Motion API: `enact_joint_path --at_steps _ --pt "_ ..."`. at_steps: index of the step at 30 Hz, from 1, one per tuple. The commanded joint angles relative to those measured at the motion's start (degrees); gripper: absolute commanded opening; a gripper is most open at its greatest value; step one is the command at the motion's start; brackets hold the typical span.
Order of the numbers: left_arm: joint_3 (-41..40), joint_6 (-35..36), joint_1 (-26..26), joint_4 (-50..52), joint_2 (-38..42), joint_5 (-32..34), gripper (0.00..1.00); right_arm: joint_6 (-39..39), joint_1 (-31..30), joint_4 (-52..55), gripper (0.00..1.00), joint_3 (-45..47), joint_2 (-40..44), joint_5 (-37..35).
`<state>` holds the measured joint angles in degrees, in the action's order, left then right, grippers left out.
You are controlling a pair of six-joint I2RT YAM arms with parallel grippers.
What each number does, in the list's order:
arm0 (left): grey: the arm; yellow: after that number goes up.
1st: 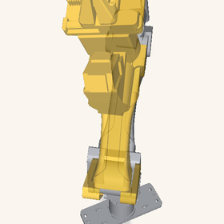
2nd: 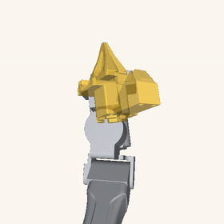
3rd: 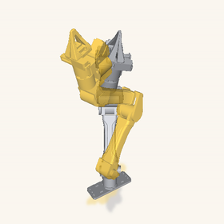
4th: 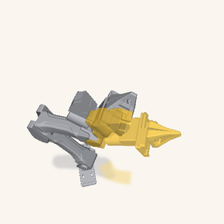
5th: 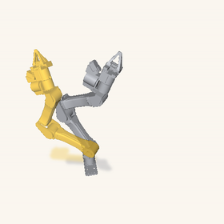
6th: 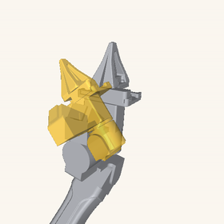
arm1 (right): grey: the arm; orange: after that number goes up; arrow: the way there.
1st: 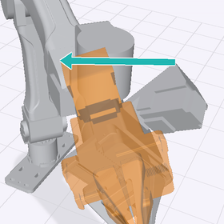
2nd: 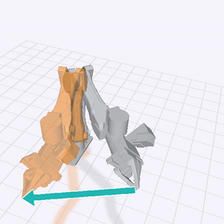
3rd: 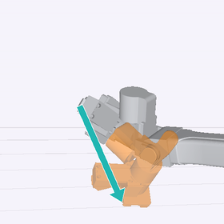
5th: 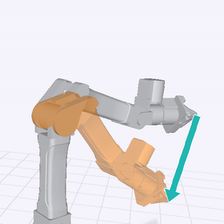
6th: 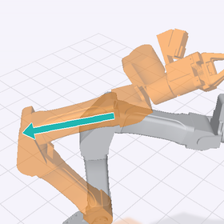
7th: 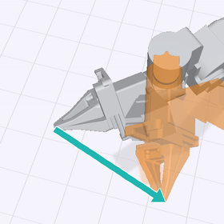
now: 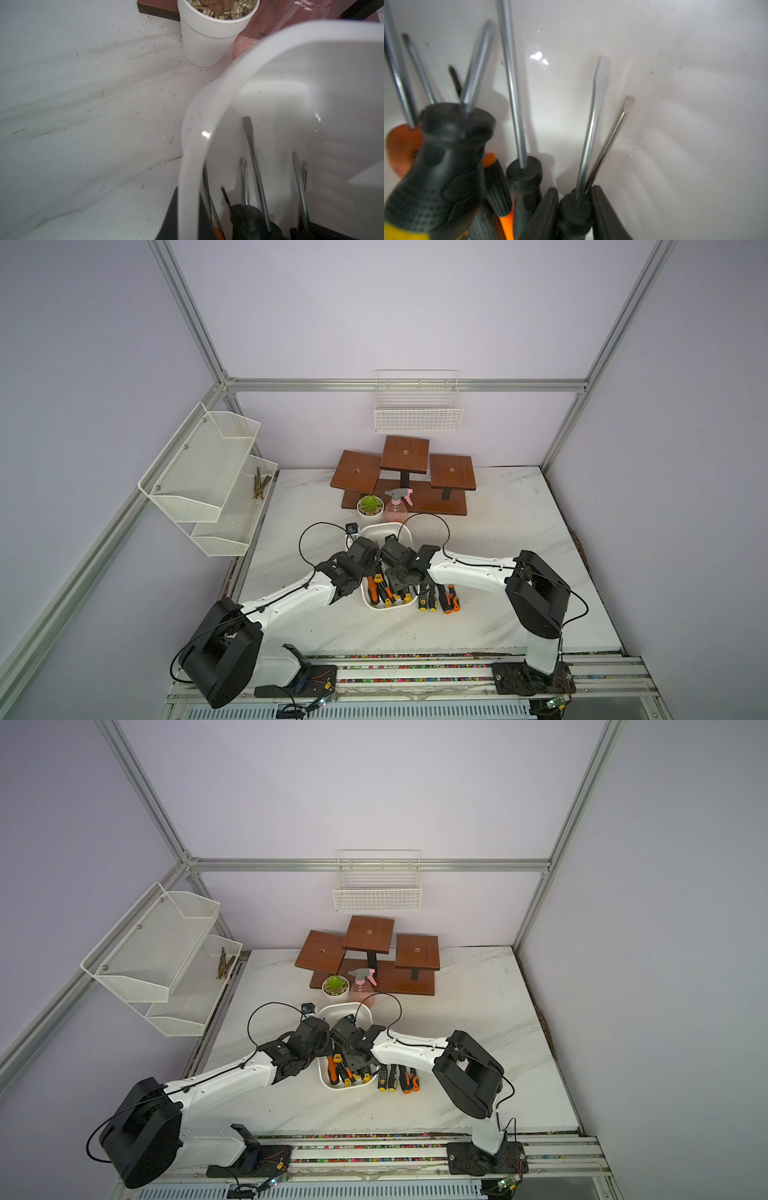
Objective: Take out the screwdriver from the storage box
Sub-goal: Pick up the screwdriver from the storage box.
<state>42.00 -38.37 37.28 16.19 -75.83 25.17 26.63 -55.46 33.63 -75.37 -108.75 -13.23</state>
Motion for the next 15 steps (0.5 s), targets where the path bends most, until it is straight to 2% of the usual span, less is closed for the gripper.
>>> enact_joint_path --at_steps 1,6,11,15 --pt "-0.01 1.14 -0.10 -1.00 1.83 2.96 0.00 -0.19 0.53 1.68 0.22 1.77 0.30 0.57" --pt "0.08 1.12 -0.10 -0.81 1.78 3.29 0.00 0.84 0.62 -0.42 0.09 2.61 3.35 1.82" --pt "0.25 1.15 -0.10 -0.46 1.57 3.48 0.00 2.84 0.88 -3.64 0.00 4.04 7.35 4.59" --pt "0.73 1.18 -0.10 -0.23 1.14 3.57 0.00 3.94 1.47 -5.39 0.00 4.51 9.64 7.38"
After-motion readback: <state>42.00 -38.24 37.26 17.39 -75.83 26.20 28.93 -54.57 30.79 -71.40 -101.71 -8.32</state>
